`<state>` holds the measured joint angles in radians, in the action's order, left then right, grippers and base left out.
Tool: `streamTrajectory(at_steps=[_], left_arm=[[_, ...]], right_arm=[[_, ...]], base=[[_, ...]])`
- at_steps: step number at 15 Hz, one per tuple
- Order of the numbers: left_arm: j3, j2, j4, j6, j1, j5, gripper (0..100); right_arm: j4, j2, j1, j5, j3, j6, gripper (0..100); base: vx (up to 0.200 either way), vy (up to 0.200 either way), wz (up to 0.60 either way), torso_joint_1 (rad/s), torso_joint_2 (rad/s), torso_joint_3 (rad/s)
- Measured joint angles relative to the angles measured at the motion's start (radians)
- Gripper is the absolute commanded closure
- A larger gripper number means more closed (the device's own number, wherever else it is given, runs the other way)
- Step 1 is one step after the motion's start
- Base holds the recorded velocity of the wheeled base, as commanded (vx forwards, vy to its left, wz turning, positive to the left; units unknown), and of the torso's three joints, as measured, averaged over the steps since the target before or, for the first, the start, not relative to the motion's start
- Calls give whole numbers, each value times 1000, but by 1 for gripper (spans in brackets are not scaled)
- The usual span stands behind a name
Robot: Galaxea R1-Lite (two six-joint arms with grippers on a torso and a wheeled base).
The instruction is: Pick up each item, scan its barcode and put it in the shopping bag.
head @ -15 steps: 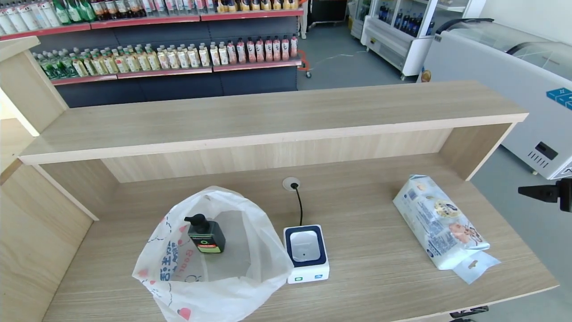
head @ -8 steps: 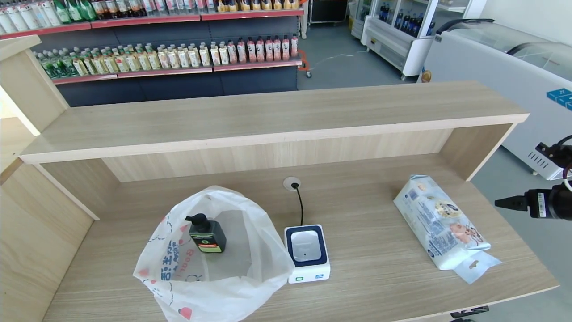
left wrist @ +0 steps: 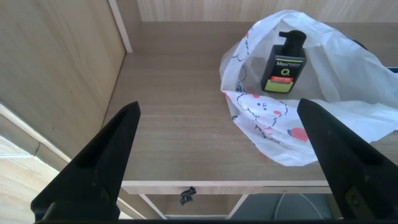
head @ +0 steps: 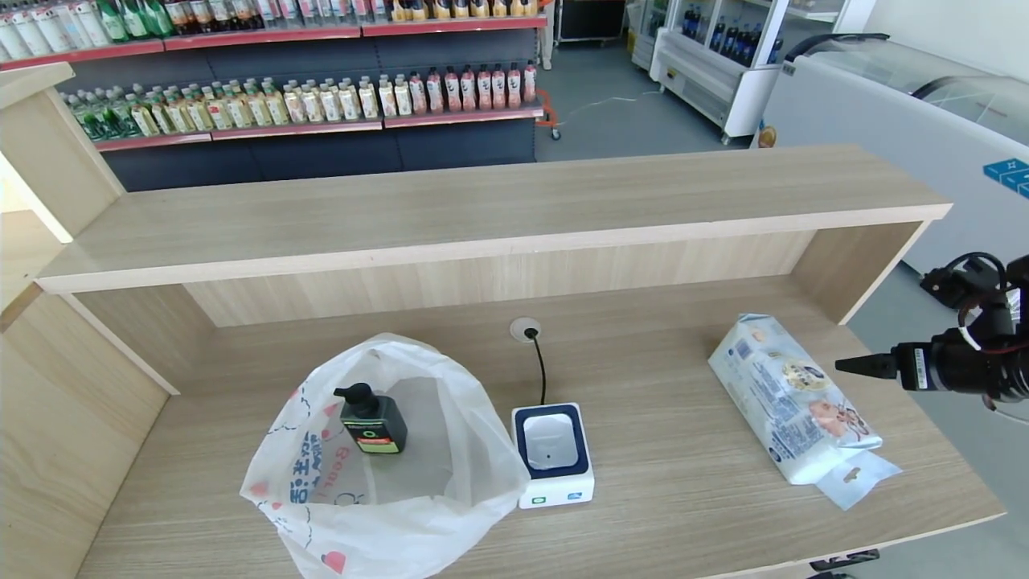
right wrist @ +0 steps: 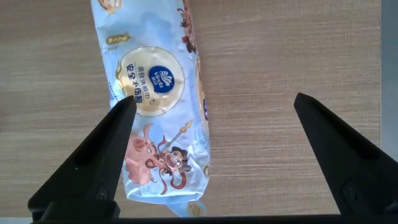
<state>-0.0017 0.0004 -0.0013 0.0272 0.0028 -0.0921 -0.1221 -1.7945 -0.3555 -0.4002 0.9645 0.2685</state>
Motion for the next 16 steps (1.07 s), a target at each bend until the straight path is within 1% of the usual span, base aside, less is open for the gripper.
streamTrajectory(at_steps=[2, 6, 10, 13, 16], left_arm=[[0, 0, 0, 0, 0, 0, 0], [0, 0, 0, 0, 0, 0, 0], [0, 0, 0, 0, 0, 0, 0], [0, 0, 0, 0, 0, 0, 0], [0, 0, 0, 0, 0, 0, 0]], right_arm=[[0, -26, 10, -11, -5, 60, 0], [2, -71, 31, -34, -20, 73, 0], [-4, -119, 55, -140, -12, 81, 0], [-6, -153, 71, -151, -9, 105, 0], [-5, -196, 77, -151, -10, 164, 0]], base=[[0, 0, 0, 0, 0, 0], [0, 0, 0, 0, 0, 0], [0, 0, 0, 0, 0, 0], [0, 0, 0, 0, 0, 0], [0, 0, 0, 0, 0, 0]])
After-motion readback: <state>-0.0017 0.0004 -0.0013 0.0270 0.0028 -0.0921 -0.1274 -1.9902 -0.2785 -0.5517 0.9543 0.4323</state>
